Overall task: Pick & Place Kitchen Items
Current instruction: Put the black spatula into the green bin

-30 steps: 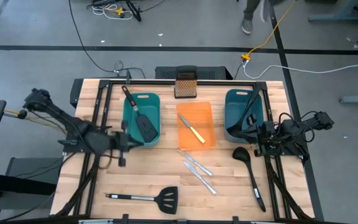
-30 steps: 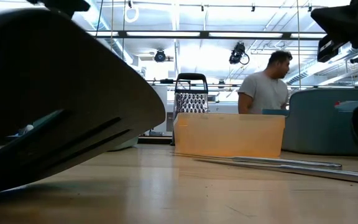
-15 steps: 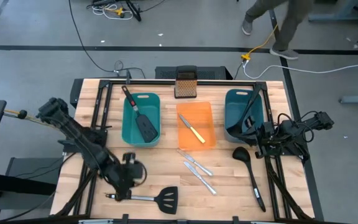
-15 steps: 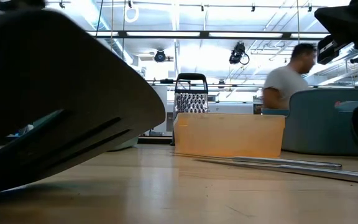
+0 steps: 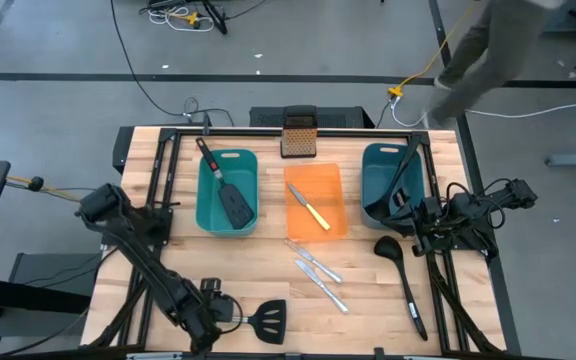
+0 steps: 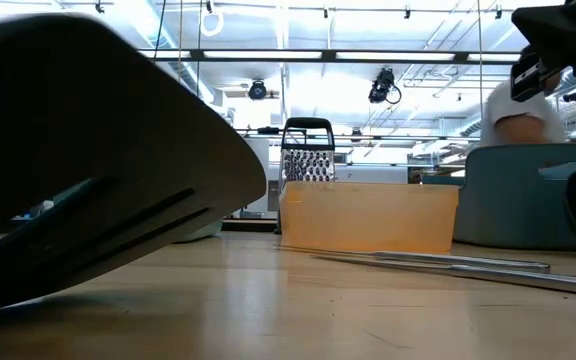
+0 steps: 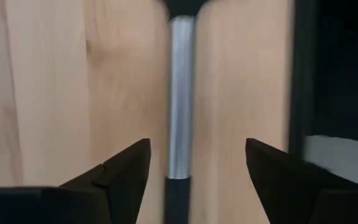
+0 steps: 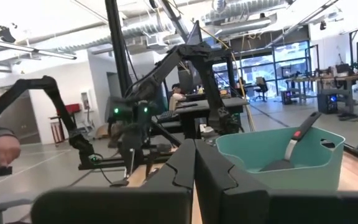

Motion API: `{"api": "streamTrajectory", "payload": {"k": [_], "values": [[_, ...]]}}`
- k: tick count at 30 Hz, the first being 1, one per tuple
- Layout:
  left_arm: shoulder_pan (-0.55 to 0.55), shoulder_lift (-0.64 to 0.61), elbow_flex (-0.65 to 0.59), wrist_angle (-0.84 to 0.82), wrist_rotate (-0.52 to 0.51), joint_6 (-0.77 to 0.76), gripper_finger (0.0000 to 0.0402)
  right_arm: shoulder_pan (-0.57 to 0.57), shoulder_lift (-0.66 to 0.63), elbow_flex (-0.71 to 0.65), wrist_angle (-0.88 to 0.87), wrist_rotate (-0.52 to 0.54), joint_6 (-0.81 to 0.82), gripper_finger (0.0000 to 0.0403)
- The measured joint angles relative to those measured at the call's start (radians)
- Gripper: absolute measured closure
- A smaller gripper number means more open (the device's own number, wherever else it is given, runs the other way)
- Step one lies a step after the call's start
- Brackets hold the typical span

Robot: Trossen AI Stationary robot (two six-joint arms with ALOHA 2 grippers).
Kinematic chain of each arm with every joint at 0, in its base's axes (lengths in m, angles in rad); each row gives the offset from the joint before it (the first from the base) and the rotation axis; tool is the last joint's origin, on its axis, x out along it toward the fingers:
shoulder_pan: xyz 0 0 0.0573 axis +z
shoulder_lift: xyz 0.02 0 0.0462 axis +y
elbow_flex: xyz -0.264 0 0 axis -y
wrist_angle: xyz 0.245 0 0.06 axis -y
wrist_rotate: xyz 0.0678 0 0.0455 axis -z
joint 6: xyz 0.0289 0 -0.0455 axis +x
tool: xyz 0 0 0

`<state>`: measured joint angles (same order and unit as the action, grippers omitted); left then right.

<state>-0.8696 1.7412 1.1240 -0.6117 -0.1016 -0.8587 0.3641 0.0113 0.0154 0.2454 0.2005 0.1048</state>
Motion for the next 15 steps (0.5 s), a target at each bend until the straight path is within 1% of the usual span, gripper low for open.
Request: {"api": "streamTrajectory", "payload": {"k": [6, 10, 15], "values": [[-0.003, 0.089, 0.0, 0.043, 0.033, 0.005, 0.013, -0.001, 0.0, 0.0, 0.011, 0.027, -0.011, 0.0394], [-0.007, 0.134, 0.006, 0.043, 0.019, 0.007, 0.0131, -0.001, 0.0, 0.0, 0.012, 0.027, -0.011, 0.0394], [-0.008, 0.148, 0.004, 0.042, -0.005, 0.031, 0.0131, -0.001, 0.0, 0.0, 0.015, 0.027, -0.011, 0.0394]]}}
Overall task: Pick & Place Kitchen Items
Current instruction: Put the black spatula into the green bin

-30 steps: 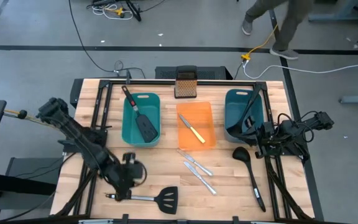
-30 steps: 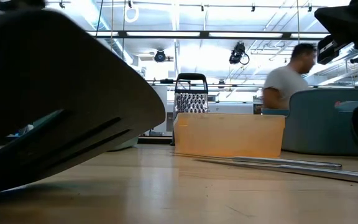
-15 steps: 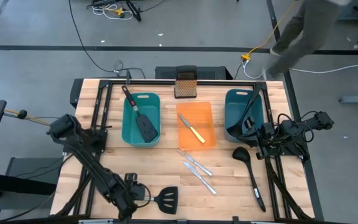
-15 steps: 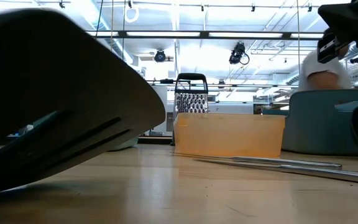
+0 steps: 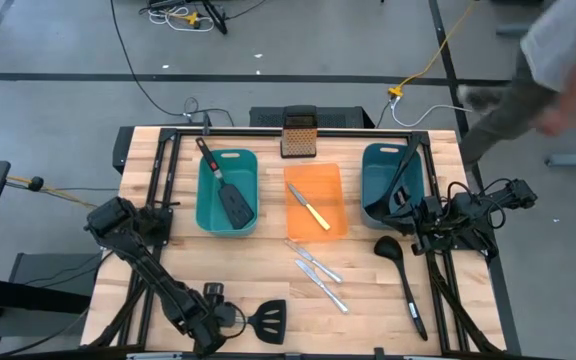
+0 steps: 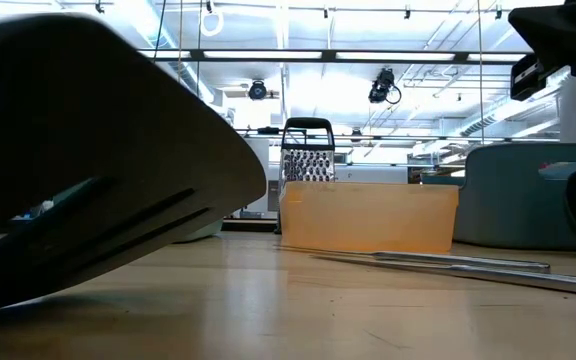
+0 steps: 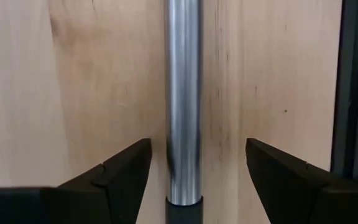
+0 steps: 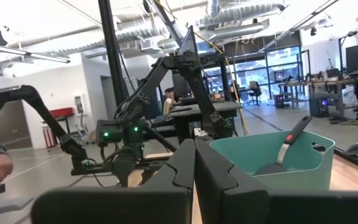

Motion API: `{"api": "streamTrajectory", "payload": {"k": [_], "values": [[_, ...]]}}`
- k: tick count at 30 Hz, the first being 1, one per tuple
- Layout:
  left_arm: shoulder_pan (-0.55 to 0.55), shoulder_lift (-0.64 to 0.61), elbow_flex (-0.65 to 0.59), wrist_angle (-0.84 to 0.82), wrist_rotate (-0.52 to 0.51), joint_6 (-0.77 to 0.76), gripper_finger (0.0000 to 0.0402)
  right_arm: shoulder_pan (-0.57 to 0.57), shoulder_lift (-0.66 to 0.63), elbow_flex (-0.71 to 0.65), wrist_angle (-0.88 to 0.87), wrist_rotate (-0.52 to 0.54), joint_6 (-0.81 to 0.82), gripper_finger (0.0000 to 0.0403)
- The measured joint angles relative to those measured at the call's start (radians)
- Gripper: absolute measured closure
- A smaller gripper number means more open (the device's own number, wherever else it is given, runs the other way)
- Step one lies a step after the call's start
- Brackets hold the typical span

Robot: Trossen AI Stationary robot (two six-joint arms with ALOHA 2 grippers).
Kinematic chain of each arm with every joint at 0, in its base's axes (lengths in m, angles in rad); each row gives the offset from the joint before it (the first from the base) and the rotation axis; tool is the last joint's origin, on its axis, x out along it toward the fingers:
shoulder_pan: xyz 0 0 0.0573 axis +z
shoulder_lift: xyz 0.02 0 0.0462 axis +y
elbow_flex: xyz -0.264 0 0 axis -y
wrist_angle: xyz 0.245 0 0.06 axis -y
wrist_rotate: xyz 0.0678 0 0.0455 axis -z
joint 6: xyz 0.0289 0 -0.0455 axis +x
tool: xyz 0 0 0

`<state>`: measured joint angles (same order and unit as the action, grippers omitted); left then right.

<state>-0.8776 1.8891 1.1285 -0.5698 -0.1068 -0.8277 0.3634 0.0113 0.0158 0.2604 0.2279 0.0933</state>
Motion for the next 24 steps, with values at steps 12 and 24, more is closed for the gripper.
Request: {"api": "streamTrajectory", "payload": {"k": [12, 24], "values": [[-0.002, 0.008, -0.002, -0.045, -0.082, 0.059, 0.0221, 0.0, 0.0, 0.0, -0.006, 0.026, -0.002, 0.0394], [-0.024, 0.009, 0.027, -0.071, -0.105, 0.193, 0.0326, 0.0, 0.0, 0.0, -0.014, 0.026, 0.0, 0.0394]]}}
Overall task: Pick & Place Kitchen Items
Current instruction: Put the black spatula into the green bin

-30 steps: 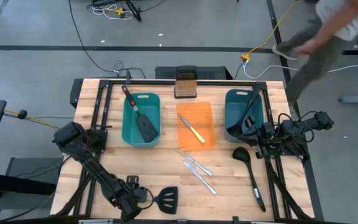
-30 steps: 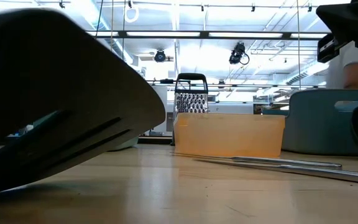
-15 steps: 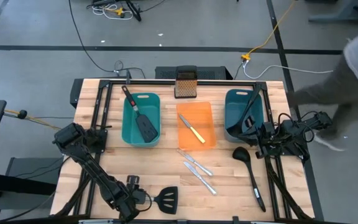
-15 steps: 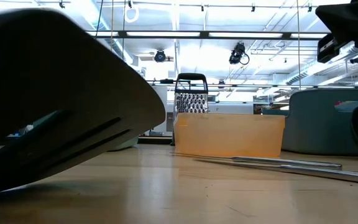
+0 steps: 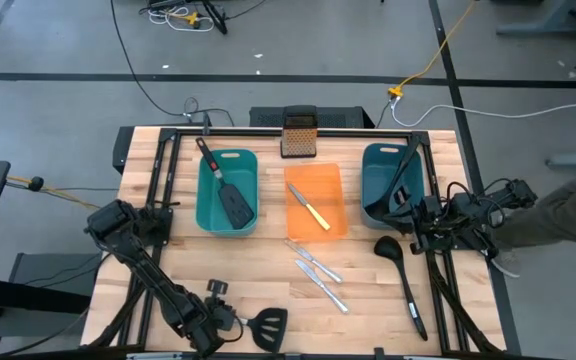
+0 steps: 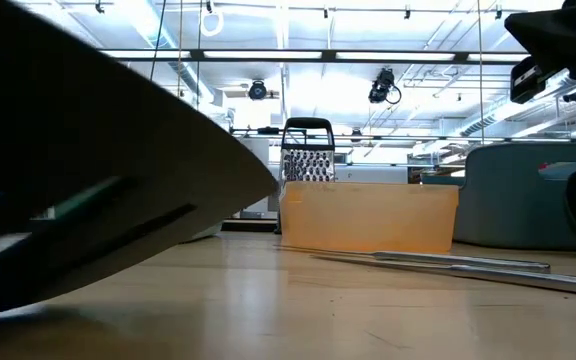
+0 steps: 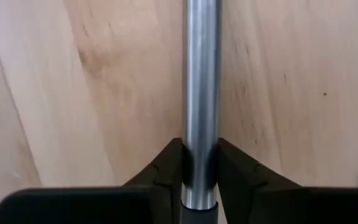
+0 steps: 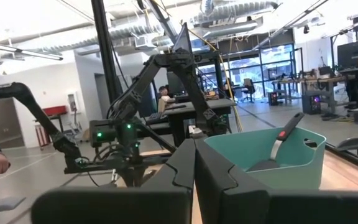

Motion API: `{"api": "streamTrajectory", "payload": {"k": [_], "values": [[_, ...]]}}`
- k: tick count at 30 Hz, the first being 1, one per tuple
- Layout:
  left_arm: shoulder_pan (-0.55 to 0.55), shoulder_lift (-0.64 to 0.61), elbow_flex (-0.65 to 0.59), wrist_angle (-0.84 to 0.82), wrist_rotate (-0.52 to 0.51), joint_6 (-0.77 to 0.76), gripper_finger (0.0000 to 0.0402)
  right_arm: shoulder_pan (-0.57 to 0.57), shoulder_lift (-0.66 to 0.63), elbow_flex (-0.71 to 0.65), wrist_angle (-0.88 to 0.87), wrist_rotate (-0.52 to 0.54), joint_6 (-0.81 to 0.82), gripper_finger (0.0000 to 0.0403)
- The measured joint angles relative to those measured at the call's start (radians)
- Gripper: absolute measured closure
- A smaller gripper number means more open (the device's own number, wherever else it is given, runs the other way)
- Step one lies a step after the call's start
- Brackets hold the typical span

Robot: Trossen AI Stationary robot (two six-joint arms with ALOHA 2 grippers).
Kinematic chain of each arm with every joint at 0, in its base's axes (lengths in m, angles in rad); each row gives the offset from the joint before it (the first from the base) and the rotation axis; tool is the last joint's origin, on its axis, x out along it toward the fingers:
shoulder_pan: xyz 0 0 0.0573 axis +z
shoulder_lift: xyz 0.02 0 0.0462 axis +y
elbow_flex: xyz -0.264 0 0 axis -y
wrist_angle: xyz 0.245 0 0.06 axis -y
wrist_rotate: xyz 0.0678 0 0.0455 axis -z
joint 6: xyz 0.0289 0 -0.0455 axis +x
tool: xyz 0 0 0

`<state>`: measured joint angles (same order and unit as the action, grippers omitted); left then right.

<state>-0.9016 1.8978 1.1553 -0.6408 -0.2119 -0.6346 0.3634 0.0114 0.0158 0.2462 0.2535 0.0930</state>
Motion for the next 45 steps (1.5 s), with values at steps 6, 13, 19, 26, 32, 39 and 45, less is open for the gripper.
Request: {"api": "streamTrajectory", "payload": {"k": [6, 13, 19, 26, 32, 39, 45], "values": [[0.0, 0.007, 0.123, -0.195, -0.043, 0.127, 0.0326, 0.0, 0.0, 0.0, 0.0, 0.0, 0.003, 0.0394], [-0.001, 0.005, 0.3, -0.505, -0.268, 0.26, 0.0326, 0.0, 0.0, 0.0, 0.0, 0.0, 0.007, 0.0394], [0.026, -0.009, 0.477, -0.902, -0.525, 0.248, 0.0326, 0.0, 0.0, 0.0, 0.0, -0.008, 0.026, 0.0394], [0.169, -0.158, 0.503, -0.936, -0.687, 0.459, 0.0326, 0.0, 0.0, 0.0, 0.005, -0.008, 0.03, 0.0394], [0.365, -0.3, 0.449, -0.934, -0.767, 0.69, 0.0326, 0.001, 0.0, 0.001, 0.006, -0.008, 0.03, 0.0394], [0.673, -0.436, 0.336, -0.897, -0.768, 1.07, 0.0326, 0.001, 0.003, 0.001, 0.0, -0.008, 0.03, 0.0394], [0.854, -0.498, 0.272, -0.818, -0.843, 1.266, 0.0326, 0.0, 0.004, 0.001, -0.005, -0.008, 0.038, 0.0394]]}}
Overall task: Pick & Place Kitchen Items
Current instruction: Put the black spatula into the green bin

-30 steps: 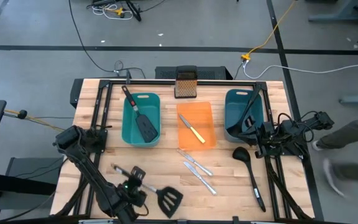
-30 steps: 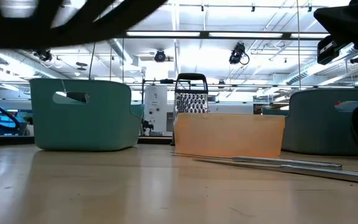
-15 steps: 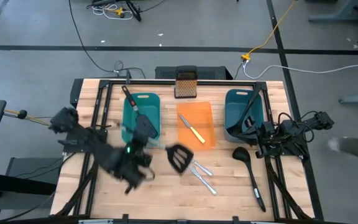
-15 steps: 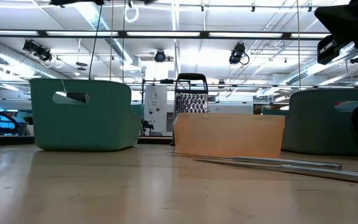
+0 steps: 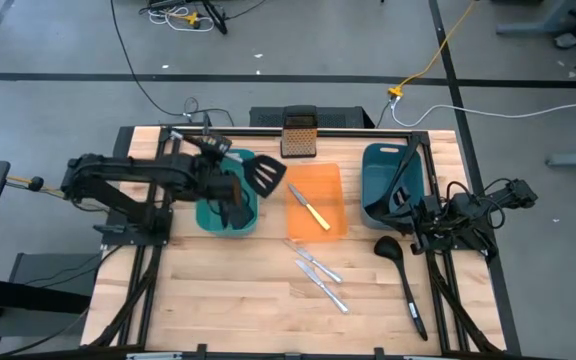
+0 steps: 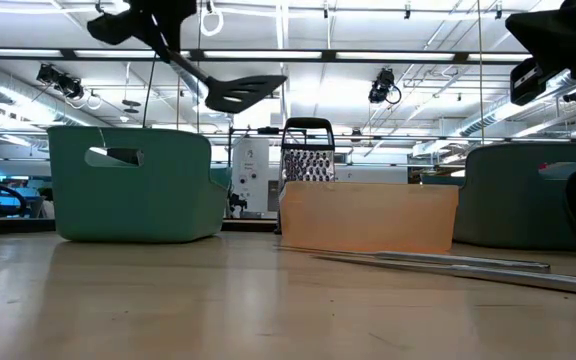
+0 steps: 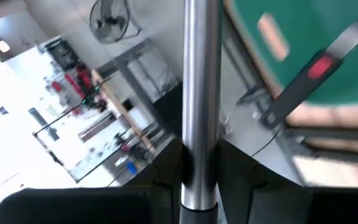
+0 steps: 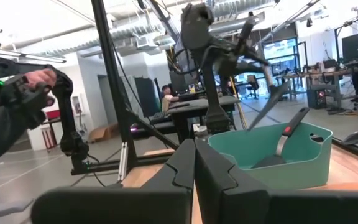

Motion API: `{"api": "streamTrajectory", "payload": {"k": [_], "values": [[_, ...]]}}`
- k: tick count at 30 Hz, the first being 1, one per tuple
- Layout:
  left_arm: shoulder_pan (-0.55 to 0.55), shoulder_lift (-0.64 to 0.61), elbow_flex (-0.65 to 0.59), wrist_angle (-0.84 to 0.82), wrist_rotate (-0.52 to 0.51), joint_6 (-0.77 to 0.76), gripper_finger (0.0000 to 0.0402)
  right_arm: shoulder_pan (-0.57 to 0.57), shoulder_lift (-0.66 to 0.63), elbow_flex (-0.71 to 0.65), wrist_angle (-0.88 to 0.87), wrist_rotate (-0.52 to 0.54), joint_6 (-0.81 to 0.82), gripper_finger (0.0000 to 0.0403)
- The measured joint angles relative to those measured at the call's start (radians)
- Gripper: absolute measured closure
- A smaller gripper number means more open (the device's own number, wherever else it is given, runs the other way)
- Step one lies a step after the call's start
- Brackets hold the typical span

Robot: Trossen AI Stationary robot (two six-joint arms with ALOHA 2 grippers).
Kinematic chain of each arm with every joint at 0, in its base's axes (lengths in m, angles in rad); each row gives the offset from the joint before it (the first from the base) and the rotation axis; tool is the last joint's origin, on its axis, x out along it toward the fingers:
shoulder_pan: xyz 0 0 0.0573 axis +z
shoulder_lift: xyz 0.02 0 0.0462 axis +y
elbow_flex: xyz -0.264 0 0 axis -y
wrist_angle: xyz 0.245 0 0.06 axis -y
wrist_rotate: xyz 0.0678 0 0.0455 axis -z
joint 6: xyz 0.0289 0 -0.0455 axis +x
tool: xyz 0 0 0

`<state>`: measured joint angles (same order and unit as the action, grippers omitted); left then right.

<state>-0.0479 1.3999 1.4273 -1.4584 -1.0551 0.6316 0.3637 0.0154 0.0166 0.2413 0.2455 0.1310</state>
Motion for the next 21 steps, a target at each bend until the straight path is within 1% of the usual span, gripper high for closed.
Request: {"api": "streamTrajectory", "payload": {"k": [5, 9, 14, 21], "values": [[0.056, -0.019, -0.055, 0.006, -0.065, 0.084, 0.0326, 0.0, 0.0, 0.0, -0.001, 0.0, -0.008, 0.0394], [0.073, -0.029, -0.139, -0.021, -0.086, 0.138, 0.0326, 0.0, 0.0, 0.0, -0.001, 0.008, -0.019, 0.0394], [0.1, -0.028, -0.252, -0.01, -0.078, 0.158, 0.0326, 0.0, 0.0, 0.0, -0.001, 0.007, -0.018, 0.0394], [0.104, -0.028, -0.365, 0.105, -0.014, 0.257, 0.0326, 0.0, 0.0, 0.0, -0.004, 0.007, -0.011, 0.0394]]}}
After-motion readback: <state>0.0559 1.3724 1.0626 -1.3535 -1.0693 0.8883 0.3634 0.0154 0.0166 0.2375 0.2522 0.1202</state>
